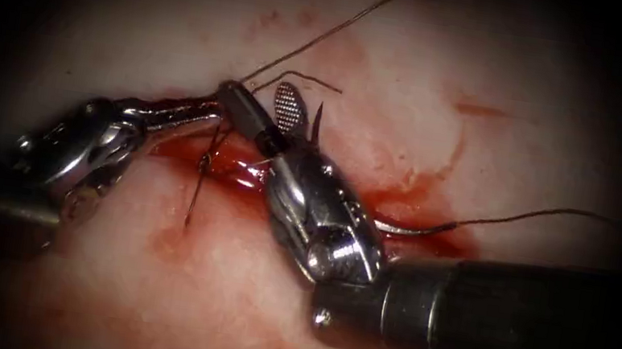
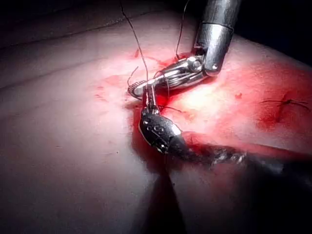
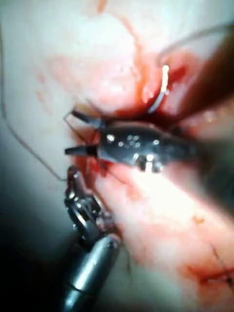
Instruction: Wound Closure
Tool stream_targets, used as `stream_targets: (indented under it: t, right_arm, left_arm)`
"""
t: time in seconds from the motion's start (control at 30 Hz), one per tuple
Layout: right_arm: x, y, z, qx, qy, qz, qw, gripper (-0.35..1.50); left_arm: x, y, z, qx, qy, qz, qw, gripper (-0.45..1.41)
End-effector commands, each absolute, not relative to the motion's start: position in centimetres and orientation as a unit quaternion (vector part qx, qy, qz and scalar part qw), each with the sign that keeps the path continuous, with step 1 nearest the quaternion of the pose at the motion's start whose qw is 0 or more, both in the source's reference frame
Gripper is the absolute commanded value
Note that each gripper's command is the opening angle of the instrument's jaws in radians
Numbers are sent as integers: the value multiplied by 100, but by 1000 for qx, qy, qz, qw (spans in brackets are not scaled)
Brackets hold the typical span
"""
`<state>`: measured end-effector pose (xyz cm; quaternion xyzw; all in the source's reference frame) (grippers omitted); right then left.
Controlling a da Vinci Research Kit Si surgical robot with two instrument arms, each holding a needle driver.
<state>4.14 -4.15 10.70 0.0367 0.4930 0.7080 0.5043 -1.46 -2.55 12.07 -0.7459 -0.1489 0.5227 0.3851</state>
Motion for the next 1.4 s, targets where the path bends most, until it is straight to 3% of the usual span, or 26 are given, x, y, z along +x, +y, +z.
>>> stream_targets:
  t: [0.03, 0.6, 0.63, 0.7, 0.73, 0.8, 1.07, 1.4]
  right_arm:
    - [421, -412, 1072, 24, 494, 714, 496, 61]
    - [428, -394, 1056, -11, 515, 716, 471, 62]
    - [428, -393, 1056, -13, 515, 715, 473, 59]
    - [427, -392, 1056, -18, 515, 711, 479, 36]
    - [427, -391, 1055, -20, 517, 709, 479, 19]
    - [425, -390, 1053, -26, 519, 703, 485, -33]
    - [415, -384, 1027, -85, 529, 643, 548, -35]
    - [432, -407, 1010, -70, 542, 585, 599, -35]
  left_arm:
    - [-151, -259, 1213, -746, -150, 523, 385, -45]
    - [-155, -261, 1215, -747, -149, 523, 383, -45]
    - [-155, -261, 1215, -747, -149, 523, 383, -45]
    - [-155, -261, 1215, -747, -149, 523, 383, -45]
    - [-155, -261, 1215, -747, -149, 523, 383, -45]
    - [-155, -262, 1216, -747, -150, 523, 381, -45]
    - [-154, -263, 1216, -747, -152, 523, 382, -45]
    - [-142, -252, 1211, -746, -160, 520, 383, -45]
